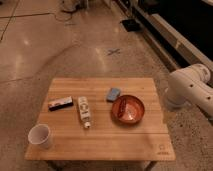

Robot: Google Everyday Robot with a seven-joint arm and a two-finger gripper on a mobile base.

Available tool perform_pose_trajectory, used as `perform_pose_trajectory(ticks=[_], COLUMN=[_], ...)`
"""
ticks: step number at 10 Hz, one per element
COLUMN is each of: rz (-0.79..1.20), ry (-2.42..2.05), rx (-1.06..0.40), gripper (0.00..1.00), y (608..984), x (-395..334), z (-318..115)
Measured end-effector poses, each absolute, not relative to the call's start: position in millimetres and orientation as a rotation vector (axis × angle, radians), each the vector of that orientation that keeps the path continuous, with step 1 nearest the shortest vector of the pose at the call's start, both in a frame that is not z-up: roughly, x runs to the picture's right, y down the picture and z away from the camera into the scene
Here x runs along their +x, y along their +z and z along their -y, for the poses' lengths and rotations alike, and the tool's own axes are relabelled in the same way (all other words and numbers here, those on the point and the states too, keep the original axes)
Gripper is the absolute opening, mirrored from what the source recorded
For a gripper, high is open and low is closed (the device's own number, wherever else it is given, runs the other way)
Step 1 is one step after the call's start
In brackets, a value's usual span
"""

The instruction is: Place the ceramic cup in the ceramic bowl

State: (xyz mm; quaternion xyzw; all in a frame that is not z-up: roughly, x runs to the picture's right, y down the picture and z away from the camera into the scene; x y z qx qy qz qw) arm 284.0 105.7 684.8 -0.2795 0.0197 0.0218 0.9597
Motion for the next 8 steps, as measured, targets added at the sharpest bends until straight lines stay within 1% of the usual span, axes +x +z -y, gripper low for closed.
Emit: perform_pose_trajectory(ticks=[3, 6, 8], rz=[-0.039, 0.010, 0.052], ry=[0.037, -0.032, -0.109], rx=[-0.565, -0.548, -0.534], gripper=[0.65, 0.65, 0.65], y=[685, 689, 686], x=[283, 249, 211], z=[-104, -93, -87])
